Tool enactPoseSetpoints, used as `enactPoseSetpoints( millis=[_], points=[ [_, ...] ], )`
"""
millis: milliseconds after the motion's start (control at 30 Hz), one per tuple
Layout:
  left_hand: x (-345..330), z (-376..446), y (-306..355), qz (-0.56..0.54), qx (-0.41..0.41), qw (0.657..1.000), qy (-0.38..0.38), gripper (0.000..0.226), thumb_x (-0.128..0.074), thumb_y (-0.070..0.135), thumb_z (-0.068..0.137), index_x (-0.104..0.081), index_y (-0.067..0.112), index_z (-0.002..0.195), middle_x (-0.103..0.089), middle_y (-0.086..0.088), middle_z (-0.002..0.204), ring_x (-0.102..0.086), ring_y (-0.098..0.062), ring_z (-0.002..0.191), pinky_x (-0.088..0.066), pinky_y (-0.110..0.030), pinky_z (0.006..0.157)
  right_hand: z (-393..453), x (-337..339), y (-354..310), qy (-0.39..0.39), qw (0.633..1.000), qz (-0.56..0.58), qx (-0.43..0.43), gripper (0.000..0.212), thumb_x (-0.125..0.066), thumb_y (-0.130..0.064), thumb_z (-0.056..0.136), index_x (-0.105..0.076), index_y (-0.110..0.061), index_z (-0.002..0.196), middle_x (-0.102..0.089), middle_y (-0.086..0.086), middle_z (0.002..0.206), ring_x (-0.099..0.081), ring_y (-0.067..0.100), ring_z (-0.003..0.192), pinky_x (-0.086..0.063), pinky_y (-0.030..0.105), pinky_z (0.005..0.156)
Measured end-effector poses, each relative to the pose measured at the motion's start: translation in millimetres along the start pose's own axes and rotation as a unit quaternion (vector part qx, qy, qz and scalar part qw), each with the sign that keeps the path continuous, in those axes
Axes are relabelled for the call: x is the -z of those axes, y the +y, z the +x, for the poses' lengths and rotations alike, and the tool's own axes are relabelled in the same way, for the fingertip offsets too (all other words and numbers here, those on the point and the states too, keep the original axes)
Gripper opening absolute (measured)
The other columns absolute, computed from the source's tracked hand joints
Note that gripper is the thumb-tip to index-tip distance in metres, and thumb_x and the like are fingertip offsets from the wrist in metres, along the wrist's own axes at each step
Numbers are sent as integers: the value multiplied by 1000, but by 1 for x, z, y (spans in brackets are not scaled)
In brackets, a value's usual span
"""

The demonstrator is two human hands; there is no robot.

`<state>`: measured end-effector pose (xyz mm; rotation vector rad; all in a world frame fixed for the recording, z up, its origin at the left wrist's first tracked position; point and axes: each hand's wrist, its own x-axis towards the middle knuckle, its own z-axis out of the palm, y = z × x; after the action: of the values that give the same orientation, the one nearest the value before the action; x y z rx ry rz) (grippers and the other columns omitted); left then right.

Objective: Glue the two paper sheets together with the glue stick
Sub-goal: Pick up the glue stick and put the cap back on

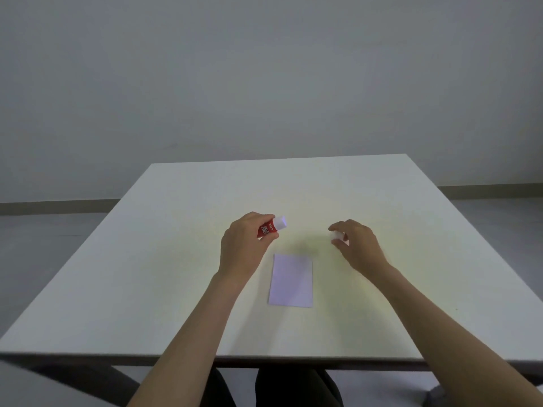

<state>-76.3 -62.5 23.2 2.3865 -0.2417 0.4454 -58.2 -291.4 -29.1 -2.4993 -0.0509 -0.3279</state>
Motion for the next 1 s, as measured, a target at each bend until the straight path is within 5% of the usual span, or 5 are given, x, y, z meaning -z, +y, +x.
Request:
enactPoseSetpoints(
  millis=[133,233,767,900,1000],
  points=[
    [-2,-1,0,35,-8,999,-8,28,-68,24,82,-68,23,110,-69,6,99,-63,-18,87,-46,-28,69,-12,13,-49,-40,933,352,-64,20,-71,-3,79,-67,-10,97,-73,12,90,-72,28,79,-58,28,71],
    [-4,-2,3,54,-14,998,-12,26,-68,28,83,-67,26,109,-68,8,99,-62,-16,85,-42,-25,66,-15,14,-70,-48,913,400,-61,23,-75,-7,76,-67,-11,98,-72,11,96,-72,28,79,-59,33,75],
    [-6,-4,8,72,-81,994,-18,21,-71,30,79,-72,25,99,-74,5,88,-65,-21,78,-42,-28,60,-8,17,-81,-89,965,243,48,8,-65,-15,87,-68,-8,88,-70,3,68,-64,6,52,-53,21,62],
    [-7,-8,9,68,-75,995,-22,22,-71,28,79,-72,25,100,-74,5,89,-64,-21,78,-36,-26,58,-7,12,-86,-69,996,62,13,54,-41,-46,95,-56,-12,57,-53,-3,45,-47,14,43,-41,30,54],
    [-7,-10,9,63,-64,995,-37,24,-70,28,79,-71,26,104,-74,5,90,-64,-21,79,-42,-29,63,-6,10,-81,-74,996,48,7,56,-39,-54,93,-60,-12,62,-52,-6,49,-48,16,51,-37,30,54]
  ],
)
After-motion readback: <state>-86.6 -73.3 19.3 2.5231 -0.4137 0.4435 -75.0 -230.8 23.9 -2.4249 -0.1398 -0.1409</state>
